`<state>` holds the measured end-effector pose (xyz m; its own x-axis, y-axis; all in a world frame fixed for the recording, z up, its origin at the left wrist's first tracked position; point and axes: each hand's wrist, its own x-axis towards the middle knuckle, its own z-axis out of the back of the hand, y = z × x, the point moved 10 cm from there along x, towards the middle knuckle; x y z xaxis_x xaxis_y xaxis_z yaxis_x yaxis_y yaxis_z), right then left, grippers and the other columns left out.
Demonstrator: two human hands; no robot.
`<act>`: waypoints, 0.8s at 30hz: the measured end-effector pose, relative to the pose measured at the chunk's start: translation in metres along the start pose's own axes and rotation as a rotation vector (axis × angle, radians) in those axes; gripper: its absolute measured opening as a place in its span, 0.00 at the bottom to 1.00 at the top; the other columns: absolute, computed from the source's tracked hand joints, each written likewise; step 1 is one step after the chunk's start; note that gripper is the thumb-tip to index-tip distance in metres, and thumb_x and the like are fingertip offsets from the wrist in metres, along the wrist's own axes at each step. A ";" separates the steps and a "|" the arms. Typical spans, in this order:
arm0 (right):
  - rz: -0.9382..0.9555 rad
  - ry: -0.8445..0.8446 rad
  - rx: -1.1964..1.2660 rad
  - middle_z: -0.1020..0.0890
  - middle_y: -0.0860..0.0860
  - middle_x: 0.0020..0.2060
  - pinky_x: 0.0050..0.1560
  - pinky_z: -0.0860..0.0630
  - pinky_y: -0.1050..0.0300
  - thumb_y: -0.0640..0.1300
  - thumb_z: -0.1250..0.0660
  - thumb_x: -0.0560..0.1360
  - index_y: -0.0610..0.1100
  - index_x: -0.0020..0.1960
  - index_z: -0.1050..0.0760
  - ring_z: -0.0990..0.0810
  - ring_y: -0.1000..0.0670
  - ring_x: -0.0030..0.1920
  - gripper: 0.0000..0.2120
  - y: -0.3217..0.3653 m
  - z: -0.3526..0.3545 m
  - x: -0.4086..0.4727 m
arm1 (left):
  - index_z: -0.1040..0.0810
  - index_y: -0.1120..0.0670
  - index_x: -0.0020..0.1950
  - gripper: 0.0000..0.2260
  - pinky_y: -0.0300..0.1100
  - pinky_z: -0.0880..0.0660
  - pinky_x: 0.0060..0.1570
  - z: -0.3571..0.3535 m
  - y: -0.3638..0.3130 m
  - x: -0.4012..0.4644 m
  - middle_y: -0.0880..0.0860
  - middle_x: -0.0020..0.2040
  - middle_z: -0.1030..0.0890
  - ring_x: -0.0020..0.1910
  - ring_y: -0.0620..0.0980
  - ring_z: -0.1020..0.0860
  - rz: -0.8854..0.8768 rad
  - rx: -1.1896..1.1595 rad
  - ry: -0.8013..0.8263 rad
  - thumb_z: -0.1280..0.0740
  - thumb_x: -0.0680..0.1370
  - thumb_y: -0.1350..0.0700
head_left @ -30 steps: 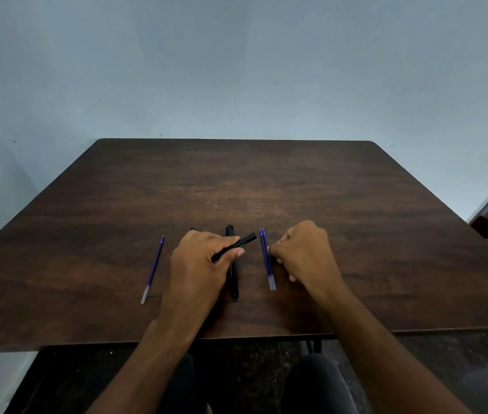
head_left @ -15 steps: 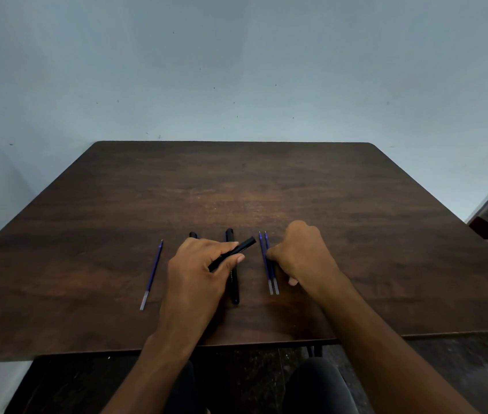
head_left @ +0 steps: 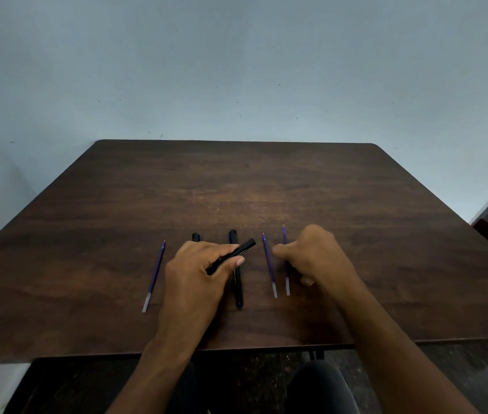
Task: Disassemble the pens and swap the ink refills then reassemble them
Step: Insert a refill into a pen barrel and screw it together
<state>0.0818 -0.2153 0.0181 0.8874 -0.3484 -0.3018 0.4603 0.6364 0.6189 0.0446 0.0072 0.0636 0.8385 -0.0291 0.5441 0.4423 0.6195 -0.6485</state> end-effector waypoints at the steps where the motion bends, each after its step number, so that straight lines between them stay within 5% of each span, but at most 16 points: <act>1: 0.020 0.008 0.157 0.21 0.48 0.27 0.19 0.32 0.63 0.47 0.26 0.75 0.39 0.35 0.25 0.27 0.53 0.21 0.15 -0.003 0.001 0.000 | 0.14 0.48 0.53 0.12 0.26 0.30 0.48 0.000 0.000 0.000 0.36 0.44 0.20 0.46 0.37 0.23 0.000 -0.005 -0.003 0.23 0.71 0.53; 4: 0.102 0.080 0.682 0.23 0.47 0.22 0.17 0.36 0.63 0.39 0.32 0.79 0.39 0.36 0.27 0.31 0.54 0.18 0.13 -0.005 -0.001 -0.004 | 0.14 0.48 0.52 0.11 0.32 0.26 0.48 0.001 0.000 0.000 0.36 0.43 0.20 0.46 0.39 0.22 -0.001 -0.018 -0.009 0.22 0.70 0.54; 8: 0.251 0.053 0.981 0.19 0.42 0.27 0.19 0.31 0.60 0.38 0.35 0.80 0.40 0.36 0.26 0.26 0.50 0.22 0.13 0.003 0.008 -0.009 | 0.14 0.48 0.52 0.12 0.26 0.29 0.49 -0.001 0.003 -0.001 0.36 0.43 0.20 0.46 0.36 0.23 0.010 -0.016 0.002 0.22 0.69 0.53; 17: 0.353 -0.053 1.101 0.17 0.41 0.30 0.21 0.27 0.57 0.35 0.36 0.79 0.37 0.39 0.25 0.23 0.48 0.23 0.10 0.014 0.016 -0.016 | 0.13 0.50 0.51 0.12 0.28 0.28 0.49 0.000 0.003 -0.001 0.41 0.44 0.16 0.46 0.39 0.22 0.009 -0.020 -0.013 0.21 0.68 0.54; 24: 0.378 -0.023 1.085 0.15 0.40 0.33 0.22 0.26 0.56 0.35 0.36 0.80 0.37 0.40 0.24 0.22 0.48 0.24 0.09 0.015 0.009 -0.018 | 0.14 0.48 0.50 0.11 0.28 0.28 0.48 -0.001 0.000 -0.002 0.35 0.42 0.20 0.44 0.37 0.23 -0.006 -0.004 -0.014 0.21 0.68 0.53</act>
<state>0.0725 -0.2053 0.0391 0.9589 -0.2806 0.0430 -0.1082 -0.2213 0.9692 0.0433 0.0071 0.0619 0.8313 -0.0214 0.5554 0.4484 0.6162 -0.6475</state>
